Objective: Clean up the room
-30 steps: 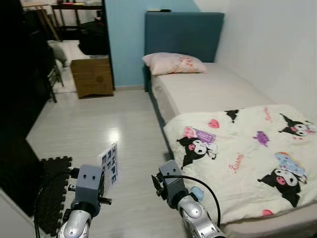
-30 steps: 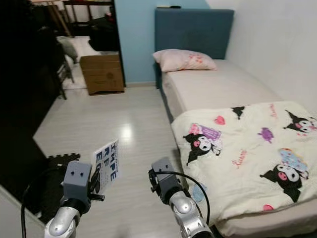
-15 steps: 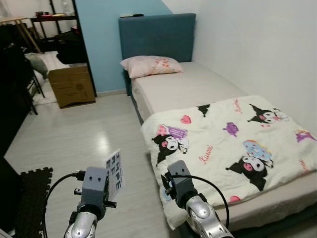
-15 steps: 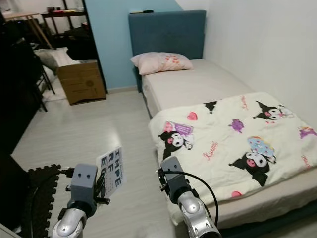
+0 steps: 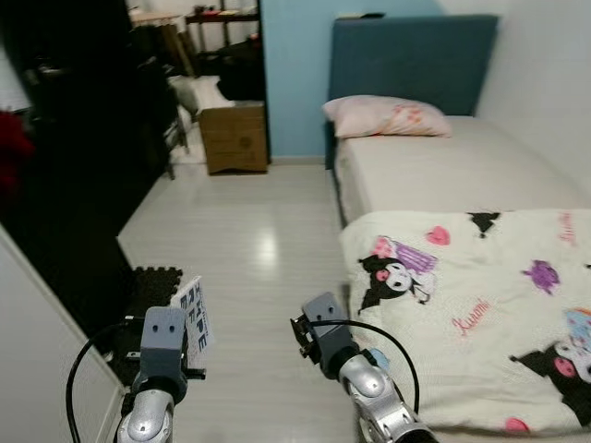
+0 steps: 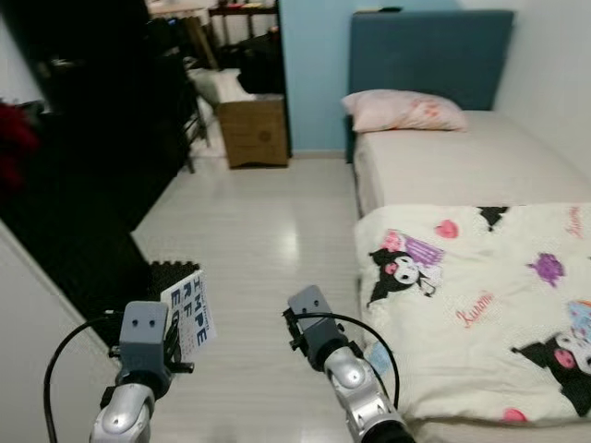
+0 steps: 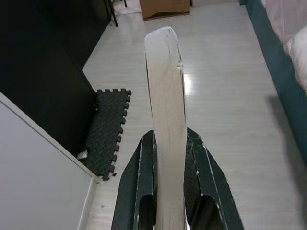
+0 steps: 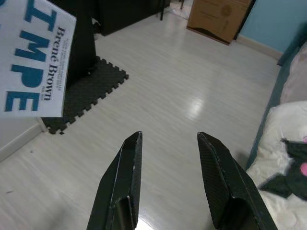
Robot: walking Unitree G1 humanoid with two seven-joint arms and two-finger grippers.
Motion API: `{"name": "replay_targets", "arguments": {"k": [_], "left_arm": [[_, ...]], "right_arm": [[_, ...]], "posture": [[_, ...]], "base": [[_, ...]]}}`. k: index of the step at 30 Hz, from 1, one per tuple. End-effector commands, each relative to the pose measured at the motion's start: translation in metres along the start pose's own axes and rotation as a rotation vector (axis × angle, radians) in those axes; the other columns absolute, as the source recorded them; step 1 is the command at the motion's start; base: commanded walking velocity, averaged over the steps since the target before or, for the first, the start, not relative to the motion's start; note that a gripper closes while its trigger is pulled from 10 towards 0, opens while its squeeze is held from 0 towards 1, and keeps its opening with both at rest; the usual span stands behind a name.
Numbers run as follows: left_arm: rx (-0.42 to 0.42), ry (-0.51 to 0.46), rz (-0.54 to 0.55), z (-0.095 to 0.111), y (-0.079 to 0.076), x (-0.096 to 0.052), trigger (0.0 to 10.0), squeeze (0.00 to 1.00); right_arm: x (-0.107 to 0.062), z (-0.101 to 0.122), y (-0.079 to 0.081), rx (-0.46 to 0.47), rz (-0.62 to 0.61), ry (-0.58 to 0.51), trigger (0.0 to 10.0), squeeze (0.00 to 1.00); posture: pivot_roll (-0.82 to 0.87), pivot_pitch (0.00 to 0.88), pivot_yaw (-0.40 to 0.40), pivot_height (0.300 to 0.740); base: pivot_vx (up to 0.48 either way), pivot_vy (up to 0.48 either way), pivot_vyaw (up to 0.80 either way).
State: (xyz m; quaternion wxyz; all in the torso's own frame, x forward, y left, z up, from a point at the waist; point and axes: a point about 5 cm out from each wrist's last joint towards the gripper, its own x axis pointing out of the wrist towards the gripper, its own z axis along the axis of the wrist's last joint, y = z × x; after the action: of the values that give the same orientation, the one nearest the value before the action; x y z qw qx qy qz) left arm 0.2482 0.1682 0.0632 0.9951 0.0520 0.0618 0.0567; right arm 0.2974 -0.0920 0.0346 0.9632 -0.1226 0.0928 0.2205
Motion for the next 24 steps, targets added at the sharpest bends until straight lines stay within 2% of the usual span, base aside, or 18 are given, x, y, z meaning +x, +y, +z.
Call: {"name": "replay_targets", "arguments": {"k": [1,8,14,16,24], "left_arm": [[0.010,-0.020,-0.005,0.003,0.002,0.001,10.0,0.00],[0.010,-0.017,-0.067,0.004,-0.005,0.004,10.0,0.00],[-0.027,-0.040,-0.116,0.009,-0.009,0.005,10.0,0.00],[-0.050,-0.050,-0.114,0.011,-0.008,0.006,10.0,0.00],[-0.053,-0.061,-0.111,0.012,-0.007,0.007,10.0,0.00]], "right_arm": [[0.002,0.003,0.005,0.009,0.004,-0.009,10.0,0.00],[0.001,0.000,-0.001,0.023,-0.042,0.002,10.0,0.00],[0.001,-0.001,-0.005,0.041,-0.080,0.008,10.0,0.00],[0.000,-0.001,-0.006,0.041,-0.088,0.007,10.0,0.00],[0.000,-0.001,-0.008,0.035,-0.100,0.000,10.0,0.00]], "posture": [[0.02,0.000,-0.007,0.740],[0.02,0.000,-0.002,0.740],[0.02,0.000,0.000,0.740],[0.01,0.000,0.001,0.740],[0.01,0.000,0.001,0.740]], "base": [[0.000,0.000,0.80],[0.000,0.000,0.00],[0.000,0.000,0.00],[0.326,0.000,0.00],[0.374,0.000,0.00]]}}
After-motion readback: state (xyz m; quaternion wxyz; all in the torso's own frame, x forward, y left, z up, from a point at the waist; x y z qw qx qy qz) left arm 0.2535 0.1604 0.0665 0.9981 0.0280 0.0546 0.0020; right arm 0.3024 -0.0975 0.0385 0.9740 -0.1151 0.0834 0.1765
